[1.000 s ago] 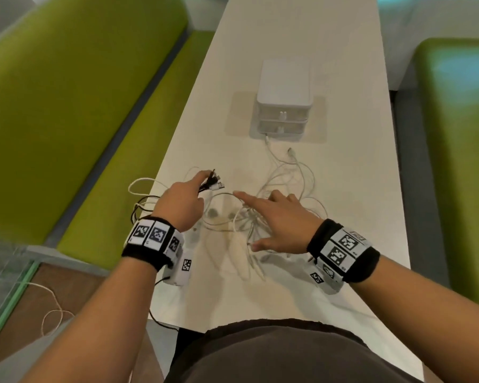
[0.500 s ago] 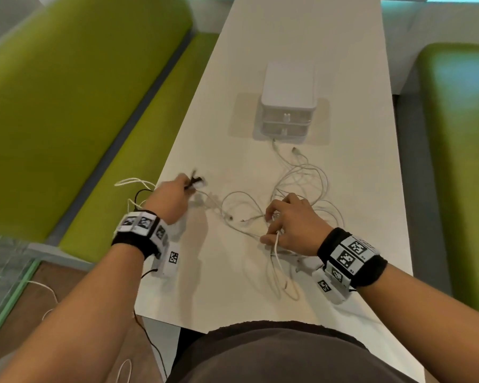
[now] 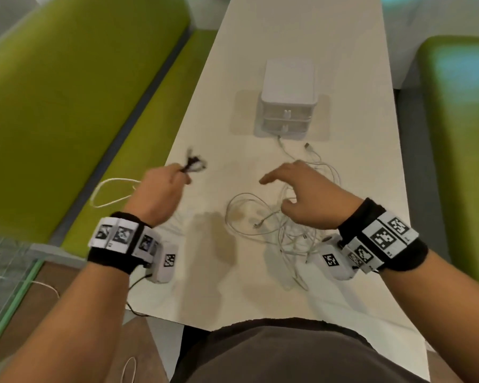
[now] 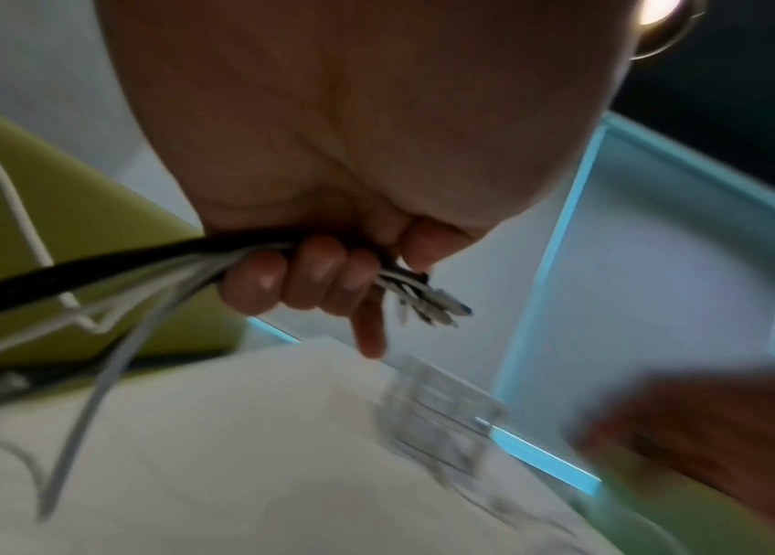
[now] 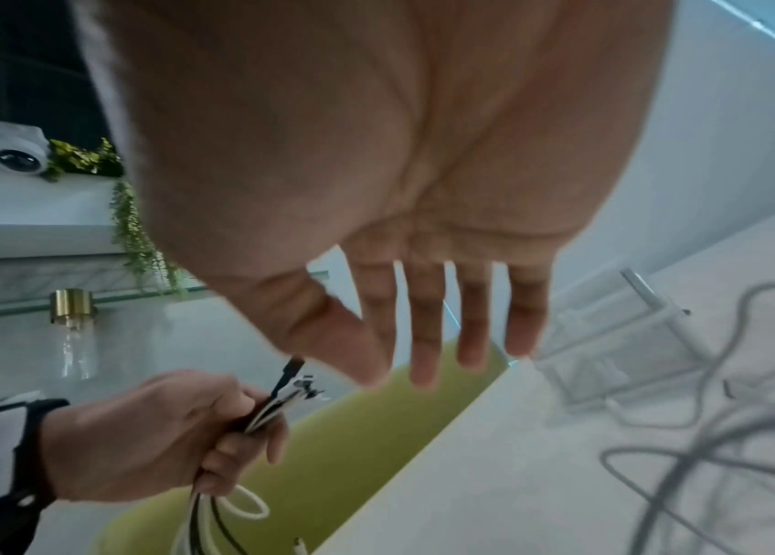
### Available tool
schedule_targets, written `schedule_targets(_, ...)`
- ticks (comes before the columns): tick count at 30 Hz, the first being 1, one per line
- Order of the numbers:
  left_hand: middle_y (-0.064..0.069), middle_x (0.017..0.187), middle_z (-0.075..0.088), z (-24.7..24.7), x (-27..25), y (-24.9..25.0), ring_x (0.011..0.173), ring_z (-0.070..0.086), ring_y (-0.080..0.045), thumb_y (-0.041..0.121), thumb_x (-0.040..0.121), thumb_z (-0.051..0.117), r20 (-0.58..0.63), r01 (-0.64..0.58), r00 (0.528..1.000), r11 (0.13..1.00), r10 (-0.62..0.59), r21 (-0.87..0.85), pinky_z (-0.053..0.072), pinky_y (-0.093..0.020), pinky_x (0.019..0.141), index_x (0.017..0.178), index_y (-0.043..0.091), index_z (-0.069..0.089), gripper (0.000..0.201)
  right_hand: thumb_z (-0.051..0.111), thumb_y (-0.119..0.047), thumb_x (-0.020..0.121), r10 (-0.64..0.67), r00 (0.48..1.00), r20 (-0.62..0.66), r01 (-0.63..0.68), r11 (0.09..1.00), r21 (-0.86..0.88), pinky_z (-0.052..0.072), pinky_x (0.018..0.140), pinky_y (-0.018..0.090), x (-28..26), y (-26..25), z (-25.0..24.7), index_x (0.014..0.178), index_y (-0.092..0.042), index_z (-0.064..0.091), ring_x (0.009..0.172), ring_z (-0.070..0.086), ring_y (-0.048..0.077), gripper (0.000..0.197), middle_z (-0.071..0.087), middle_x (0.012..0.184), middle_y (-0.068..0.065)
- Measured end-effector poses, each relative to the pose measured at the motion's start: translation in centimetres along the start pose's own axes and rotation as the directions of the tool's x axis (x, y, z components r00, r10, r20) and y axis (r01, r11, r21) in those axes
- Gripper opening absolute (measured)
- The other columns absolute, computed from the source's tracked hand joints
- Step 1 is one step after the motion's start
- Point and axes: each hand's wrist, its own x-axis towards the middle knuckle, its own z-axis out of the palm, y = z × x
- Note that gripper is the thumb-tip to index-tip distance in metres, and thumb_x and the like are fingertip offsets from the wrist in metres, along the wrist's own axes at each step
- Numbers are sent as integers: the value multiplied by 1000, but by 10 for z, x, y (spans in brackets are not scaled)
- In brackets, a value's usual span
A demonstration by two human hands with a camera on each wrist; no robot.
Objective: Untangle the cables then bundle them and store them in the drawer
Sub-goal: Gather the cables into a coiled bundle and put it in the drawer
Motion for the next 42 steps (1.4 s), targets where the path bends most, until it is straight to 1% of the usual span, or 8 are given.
schedule_targets(3, -9, 94, 61, 33, -19, 35, 82, 55, -26, 4, 99, 43, 172, -251, 956, 967, 239, 49, 36, -35, 69, 100, 10, 63, 21, 65, -14, 83, -166, 952, -256, 184, 982, 49, 33, 111, 30, -1, -12, -6, 135, -23, 58, 128, 44, 15, 53, 57, 133, -5)
schedule_targets(6, -4, 101, 58, 58, -33, 55, 86, 58, -27, 2, 91, 47, 287, -462, 864, 879, 415, 120, 39, -37, 71, 106, 14, 59, 22, 69, -27, 88, -219, 961, -170, 218, 976, -25, 32, 112, 32, -1, -25, -2, 145, -25, 48, 134, 43, 16, 61, 52, 142, -4)
schedule_targets(11, 6, 100, 54, 64, -35, 61, 82, 51, -16, 1, 94, 44, 265, -490, 847, 870, 461, 51, 33, -26, 69, 114, 17, 58, 29, 54, -8, 99, -24, 989, 146, 22, 1000, 12, 52, 91, 41, -1, -26, 23, 153, -22, 31, 106, 64, 16, 60, 68, 119, 0)
schedule_targets(16, -1, 95, 57, 59, -29, 49, 85, 54, -19, 15, 100, 41, 206, -515, 831, 854, 517, -70, 43, -34, 77, 107, 9, 64, 25, 40, -49, 105, 31, 993, 112, -30, 1000, -10, 49, 75, 36, 2, -29, 19, 108, -16, 59, 84, 61, 18, 38, 67, 95, 0)
schedule_targets(20, 9, 80, 54, 59, -33, 47, 71, 53, -16, 21, 104, 42, 148, -516, 836, 849, 528, -118, 43, -34, 67, 112, 15, 59, 20, 38, -41, 108, 13, 996, 89, -8, 999, -49, 41, 67, 37, 1, -27, 10, 91, -16, 52, 74, 53, 19, 33, 57, 81, -1)
schedule_targets(28, 12, 61, 53, 71, -46, 50, 52, 51, -12, 33, 101, 55, 97, -411, 893, 884, 440, -222, 41, -35, 54, 119, 27, 33, 29, 49, -34, 106, -53, 997, 59, 57, 996, -65, 45, 74, 40, -4, -21, 0, 97, -16, 59, 76, 53, 21, 23, 50, 93, 0)
schedule_targets(34, 1, 62, 59, 49, 7, -34, 67, 57, -22, 45, 94, 63, 343, -107, 939, 948, -2, 301, 35, -30, 55, 67, 19, 63, 38, 41, -43, 107, 18, 991, 134, -7, 997, -83, 42, 67, 35, -17, -5, -15, 80, -22, 56, 69, 54, 12, 37, 59, 71, -3)
schedule_targets(42, 0, 72, 64, -19, 58, -164, 69, 57, -19, 46, 98, 46, 53, 194, 924, 584, -379, 789, 39, -42, 94, 74, 21, 67, 40, 58, -66, 90, 35, 984, 173, -35, 999, -3, 37, 54, 24, -29, -12, -22, 70, -22, 53, 53, 47, 9, 49, 53, 58, -5)
